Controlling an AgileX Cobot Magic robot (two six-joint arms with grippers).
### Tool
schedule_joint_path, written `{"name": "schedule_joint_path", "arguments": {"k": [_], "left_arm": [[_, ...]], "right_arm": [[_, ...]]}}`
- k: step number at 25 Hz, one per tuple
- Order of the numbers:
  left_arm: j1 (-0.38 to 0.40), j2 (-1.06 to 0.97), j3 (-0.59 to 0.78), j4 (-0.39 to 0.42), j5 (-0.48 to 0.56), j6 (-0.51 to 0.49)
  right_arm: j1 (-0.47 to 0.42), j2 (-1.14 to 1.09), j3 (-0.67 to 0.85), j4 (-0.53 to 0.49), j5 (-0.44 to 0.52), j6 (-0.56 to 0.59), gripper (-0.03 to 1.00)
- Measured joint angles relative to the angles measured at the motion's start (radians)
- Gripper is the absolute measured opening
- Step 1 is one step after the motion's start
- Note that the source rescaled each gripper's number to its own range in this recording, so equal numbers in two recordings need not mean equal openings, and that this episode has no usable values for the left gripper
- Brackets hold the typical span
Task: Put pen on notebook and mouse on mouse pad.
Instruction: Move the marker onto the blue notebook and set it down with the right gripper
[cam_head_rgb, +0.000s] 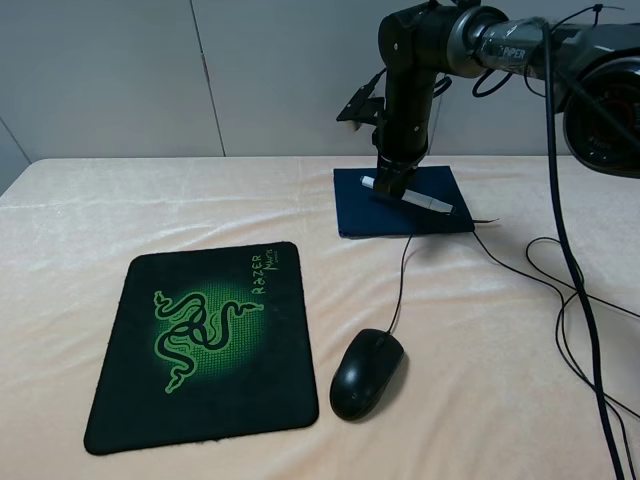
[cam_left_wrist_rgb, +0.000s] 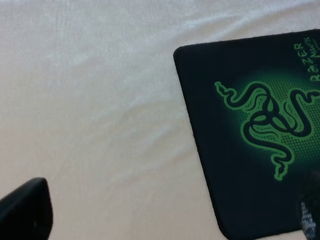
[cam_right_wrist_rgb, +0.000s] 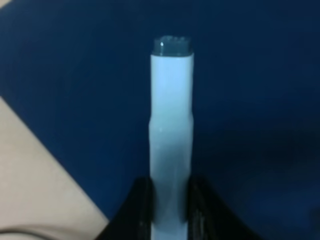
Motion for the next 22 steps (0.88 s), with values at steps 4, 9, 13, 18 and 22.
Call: {"name": "schedule_joint_path", "arguments": {"k": [4,9,13,18,22], "left_arm": [[0.000,0.000,0.000,0.000,0.000,0.000],[0.000,0.000,0.000,0.000,0.000,0.000],[0.000,0.000,0.000,0.000,0.000,0.000],[0.000,0.000,0.000,0.000,0.000,0.000],[0.000,0.000,0.000,0.000,0.000,0.000]], "right_arm": [[0.000,0.018,-0.003,-0.012,-0.054,-0.035,0.00],[0.000,0.028,-0.003,-0.024,-0.091,-0.043,0.00],[0.000,0.028,-0.003,-0.024,-0.095,-0.044,0.00],[0.000,0.028,-0.003,-0.025,-0.095,-0.045,0.28],[0.000,0.028,-0.003,-0.026,-0.098,-0.046,0.86]]}}
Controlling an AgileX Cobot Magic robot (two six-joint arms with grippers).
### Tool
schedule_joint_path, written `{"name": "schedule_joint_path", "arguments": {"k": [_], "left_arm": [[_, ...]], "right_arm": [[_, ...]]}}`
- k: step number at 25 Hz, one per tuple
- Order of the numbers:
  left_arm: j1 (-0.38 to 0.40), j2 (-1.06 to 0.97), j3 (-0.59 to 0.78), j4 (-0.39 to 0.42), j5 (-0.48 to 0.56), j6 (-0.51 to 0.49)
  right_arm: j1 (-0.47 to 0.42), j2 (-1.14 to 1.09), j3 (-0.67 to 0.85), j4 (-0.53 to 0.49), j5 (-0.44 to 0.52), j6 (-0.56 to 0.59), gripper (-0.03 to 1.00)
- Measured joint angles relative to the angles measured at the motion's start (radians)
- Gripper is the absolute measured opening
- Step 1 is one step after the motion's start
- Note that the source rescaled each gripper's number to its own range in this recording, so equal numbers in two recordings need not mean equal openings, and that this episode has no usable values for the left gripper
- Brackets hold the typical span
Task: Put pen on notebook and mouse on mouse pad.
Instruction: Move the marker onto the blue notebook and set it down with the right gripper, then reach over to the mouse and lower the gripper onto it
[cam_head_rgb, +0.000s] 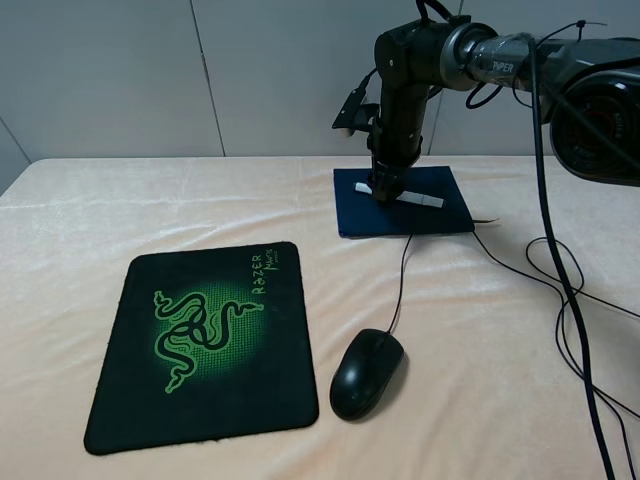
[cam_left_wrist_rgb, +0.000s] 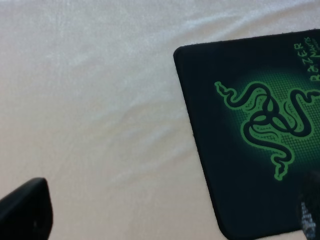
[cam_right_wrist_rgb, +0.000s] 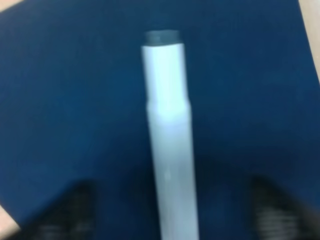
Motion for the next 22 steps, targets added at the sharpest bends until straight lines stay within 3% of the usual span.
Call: {"name": "schedule_joint_path", "arguments": {"k": [2,6,12,22], "left_arm": [[0.000,0.000,0.000,0.000,0.000,0.000],[0.000,0.000,0.000,0.000,0.000,0.000],[0.000,0.000,0.000,0.000,0.000,0.000],[0.000,0.000,0.000,0.000,0.000,0.000]], "right_arm": [[0.000,0.000,0.000,0.000,-0.002,0.000,0.95],[0.000,0.000,-0.002,0.000,-0.001,0.000,1.00],[0.000,-0.005,-0.101,-0.002,0.118,0.015,1.00],[0.038,-0.196,-0.119,-0.001,0.137,0.155,1.00]]}}
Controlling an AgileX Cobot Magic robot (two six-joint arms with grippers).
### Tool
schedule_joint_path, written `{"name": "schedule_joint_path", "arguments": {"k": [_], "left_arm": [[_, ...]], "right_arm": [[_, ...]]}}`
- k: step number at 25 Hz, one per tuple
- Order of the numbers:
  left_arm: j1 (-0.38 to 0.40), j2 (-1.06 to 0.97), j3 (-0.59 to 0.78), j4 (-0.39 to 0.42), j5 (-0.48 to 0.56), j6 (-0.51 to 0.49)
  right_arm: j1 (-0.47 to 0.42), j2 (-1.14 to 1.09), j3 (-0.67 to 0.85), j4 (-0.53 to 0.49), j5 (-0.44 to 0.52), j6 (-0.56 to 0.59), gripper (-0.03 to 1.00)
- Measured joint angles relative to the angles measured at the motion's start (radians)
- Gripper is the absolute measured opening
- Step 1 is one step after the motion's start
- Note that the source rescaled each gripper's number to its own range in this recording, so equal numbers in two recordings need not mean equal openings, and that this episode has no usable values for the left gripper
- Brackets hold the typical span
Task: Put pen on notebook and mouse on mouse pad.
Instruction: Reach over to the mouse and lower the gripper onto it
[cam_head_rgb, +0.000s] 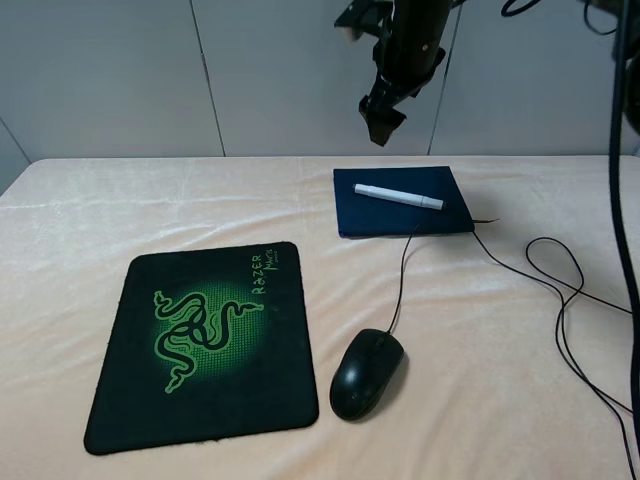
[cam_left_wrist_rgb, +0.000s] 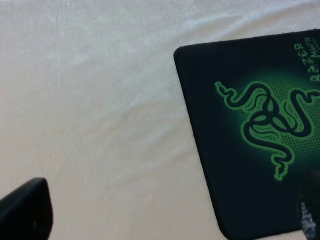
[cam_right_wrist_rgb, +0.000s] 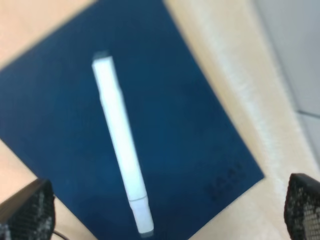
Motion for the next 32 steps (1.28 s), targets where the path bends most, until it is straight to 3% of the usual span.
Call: {"name": "schedule_joint_path", "arguments": {"k": [7,17,25,32], "left_arm": [[0.000,0.000,0.000,0.000,0.000,0.000],[0.000,0.000,0.000,0.000,0.000,0.000],[0.000,0.000,0.000,0.000,0.000,0.000],[0.000,0.000,0.000,0.000,0.000,0.000]], "right_arm": [[0.090,-0.165,0.102,0.000,0.001,0.142,1.00],[0.191,-0.382,0.411,0.033,0.000,0.508,1.00],[0.199,-0.554,0.735,0.156,-0.003,0.760,1.00],[0.199,-0.629,0.949,0.182,0.003,0.934,1.00]]}}
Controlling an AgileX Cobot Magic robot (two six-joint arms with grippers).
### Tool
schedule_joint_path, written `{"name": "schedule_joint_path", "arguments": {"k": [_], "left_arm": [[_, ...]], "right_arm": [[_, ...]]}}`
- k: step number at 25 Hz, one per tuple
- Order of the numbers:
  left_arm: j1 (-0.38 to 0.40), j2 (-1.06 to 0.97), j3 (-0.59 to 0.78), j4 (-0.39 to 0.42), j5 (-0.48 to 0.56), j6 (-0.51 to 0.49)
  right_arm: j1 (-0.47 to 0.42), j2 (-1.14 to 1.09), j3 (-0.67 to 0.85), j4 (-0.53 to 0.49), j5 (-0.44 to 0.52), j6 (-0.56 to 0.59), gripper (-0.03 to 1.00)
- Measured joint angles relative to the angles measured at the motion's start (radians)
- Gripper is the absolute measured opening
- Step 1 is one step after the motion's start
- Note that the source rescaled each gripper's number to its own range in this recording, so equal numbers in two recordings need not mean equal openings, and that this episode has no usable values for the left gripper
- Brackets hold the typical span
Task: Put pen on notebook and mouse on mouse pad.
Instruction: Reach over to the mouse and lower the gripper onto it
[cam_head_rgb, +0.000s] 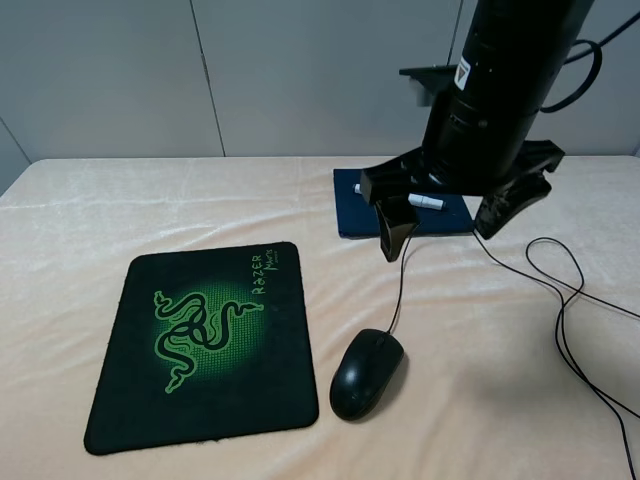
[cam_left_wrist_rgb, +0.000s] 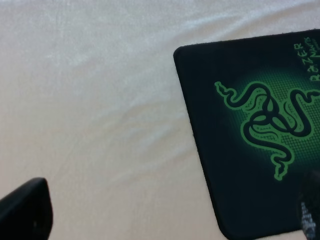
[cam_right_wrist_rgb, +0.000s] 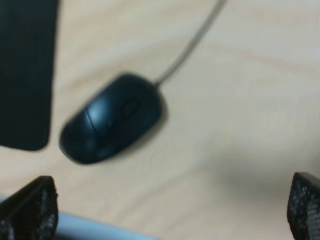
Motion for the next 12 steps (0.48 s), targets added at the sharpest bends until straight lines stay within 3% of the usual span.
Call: {"name": "schedule_joint_path", "arguments": {"k": [5,12], "left_arm": [[0.000,0.000,0.000,0.000,0.000,0.000],[0.000,0.000,0.000,0.000,0.000,0.000]], "right_arm": [[0.010,-0.006,0.095,0.030,-0.014,0.160,1.00],[0.143,-0.006,0.233,0.027,-0.263,0.420,1.00]]}}
